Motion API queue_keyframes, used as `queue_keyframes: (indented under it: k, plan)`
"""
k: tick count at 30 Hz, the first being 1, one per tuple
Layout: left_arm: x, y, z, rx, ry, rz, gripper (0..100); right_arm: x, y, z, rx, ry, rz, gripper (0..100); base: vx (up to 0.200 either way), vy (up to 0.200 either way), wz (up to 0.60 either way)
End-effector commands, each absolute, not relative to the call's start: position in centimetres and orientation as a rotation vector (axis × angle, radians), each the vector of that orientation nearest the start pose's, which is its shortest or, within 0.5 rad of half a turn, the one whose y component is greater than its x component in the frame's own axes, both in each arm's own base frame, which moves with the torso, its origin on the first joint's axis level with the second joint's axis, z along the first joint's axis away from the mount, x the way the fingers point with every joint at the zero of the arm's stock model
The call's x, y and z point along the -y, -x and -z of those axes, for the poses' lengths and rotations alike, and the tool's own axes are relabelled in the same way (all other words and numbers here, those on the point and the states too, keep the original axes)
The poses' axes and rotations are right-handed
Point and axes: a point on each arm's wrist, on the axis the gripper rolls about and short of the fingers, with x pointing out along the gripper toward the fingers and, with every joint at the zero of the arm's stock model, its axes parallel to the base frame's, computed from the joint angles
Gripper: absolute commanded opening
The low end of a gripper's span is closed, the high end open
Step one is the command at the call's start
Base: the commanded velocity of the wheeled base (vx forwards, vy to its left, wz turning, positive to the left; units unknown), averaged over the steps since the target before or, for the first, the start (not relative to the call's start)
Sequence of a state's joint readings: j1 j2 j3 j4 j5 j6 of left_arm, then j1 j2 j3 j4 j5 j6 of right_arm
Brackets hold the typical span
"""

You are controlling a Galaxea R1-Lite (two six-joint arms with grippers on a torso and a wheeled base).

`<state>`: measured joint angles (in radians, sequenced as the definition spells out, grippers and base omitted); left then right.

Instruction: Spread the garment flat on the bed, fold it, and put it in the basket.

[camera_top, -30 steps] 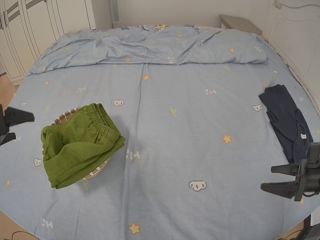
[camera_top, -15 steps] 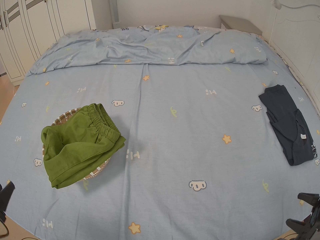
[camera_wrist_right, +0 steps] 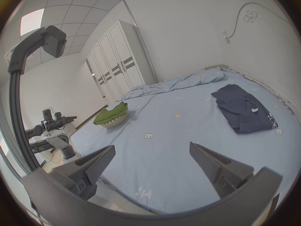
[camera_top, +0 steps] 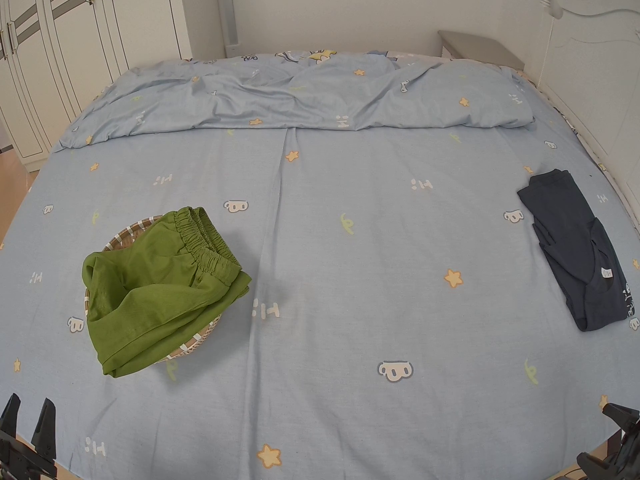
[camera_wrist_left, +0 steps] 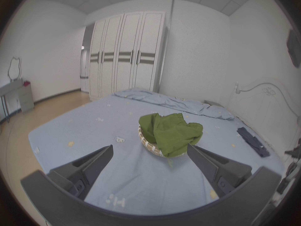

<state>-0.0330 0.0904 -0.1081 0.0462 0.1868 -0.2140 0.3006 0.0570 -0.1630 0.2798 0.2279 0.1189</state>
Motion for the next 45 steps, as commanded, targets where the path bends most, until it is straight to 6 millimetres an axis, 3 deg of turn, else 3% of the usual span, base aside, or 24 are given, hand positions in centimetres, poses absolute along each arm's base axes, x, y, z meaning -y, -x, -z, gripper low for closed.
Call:
queue_keyframes:
  k: [1, 8, 14, 20, 26, 28, 31, 45]
  plan:
    - [-0.4, 2.2, -8.0, 0.036, 0.149, -0.199, 100, 0.7, 3.8, -9.0, -0.189, -0.121, -0.488, 100, 0.000, 0.000, 0.00]
    - [-0.1, 2.2, -8.0, 0.024, 0.112, -0.063, 100, 0.8, 3.6, -9.1, -0.193, -0.097, -0.384, 100, 0.000, 0.000, 0.00]
    - [0.1, 2.2, -7.6, -0.027, -0.076, 0.027, 100, 0.7, 3.5, -9.5, -0.275, -0.051, -0.335, 100, 0.000, 0.000, 0.00]
    - [0.1, 2.2, -7.6, -0.015, -0.058, 0.023, 100, 0.3, 3.6, -9.4, -0.278, -0.064, -0.216, 100, 0.000, 0.000, 0.00]
    - [0.0, 2.2, -7.6, -0.012, -0.009, 0.022, 100, -0.2, 4.1, -8.9, -0.173, -0.083, -0.078, 100, 0.000, 0.000, 0.00]
    - [0.0, 2.2, -7.6, -0.012, -0.009, 0.020, 100, -0.2, 3.7, -8.6, -0.160, -0.081, -0.044, 100, 0.000, 0.000, 0.00]
    - [0.0, 2.2, -7.6, -0.014, -0.009, 0.022, 100, 0.1, 2.5, -8.2, 0.009, -0.063, 0.058, 100, 0.000, 0.000, 0.00]
    - [0.0, 2.2, -7.6, -0.012, -0.009, 0.022, 100, 0.0, 2.2, -7.5, -0.029, 0.008, -0.014, 100, 0.000, 0.000, 0.00]
